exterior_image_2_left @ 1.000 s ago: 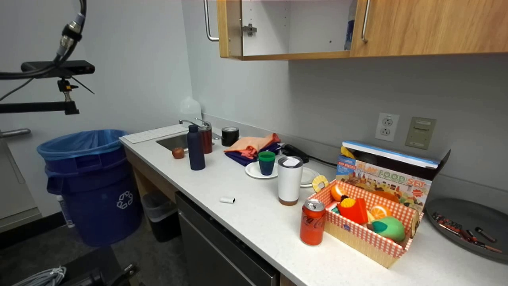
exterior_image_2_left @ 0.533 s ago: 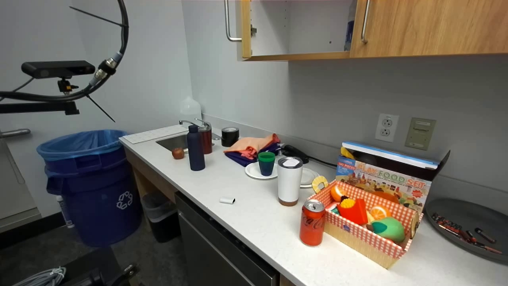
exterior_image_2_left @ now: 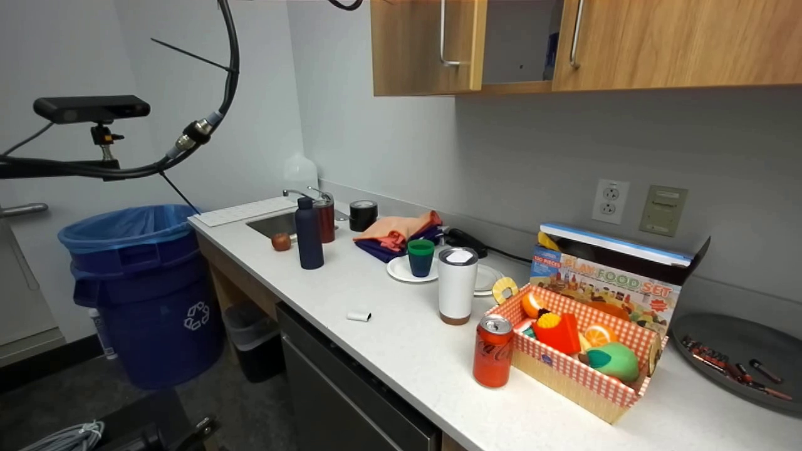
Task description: Close the door to the cupboard
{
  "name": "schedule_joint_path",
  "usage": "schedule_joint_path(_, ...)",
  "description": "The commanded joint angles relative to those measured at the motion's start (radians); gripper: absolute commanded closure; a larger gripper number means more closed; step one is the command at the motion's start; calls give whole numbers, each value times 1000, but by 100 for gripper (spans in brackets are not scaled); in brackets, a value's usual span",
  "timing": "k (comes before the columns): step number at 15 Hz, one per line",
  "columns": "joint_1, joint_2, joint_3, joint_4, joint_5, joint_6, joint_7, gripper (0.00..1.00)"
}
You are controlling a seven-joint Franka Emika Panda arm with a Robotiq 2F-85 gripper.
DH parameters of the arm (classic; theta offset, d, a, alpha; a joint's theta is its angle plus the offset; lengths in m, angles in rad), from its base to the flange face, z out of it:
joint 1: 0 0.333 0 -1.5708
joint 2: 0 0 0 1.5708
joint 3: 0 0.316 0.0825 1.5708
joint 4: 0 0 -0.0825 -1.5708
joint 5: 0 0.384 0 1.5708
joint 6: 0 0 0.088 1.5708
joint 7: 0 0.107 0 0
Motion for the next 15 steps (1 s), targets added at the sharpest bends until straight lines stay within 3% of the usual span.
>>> schedule_joint_path(1,-17,13,-24,16,-17,50,60,0)
schedule_joint_path(9,-25,-13,-50,68,95,165,138,0)
schedule_joint_path(15,-8,-111,-37,132,292,144,3,0)
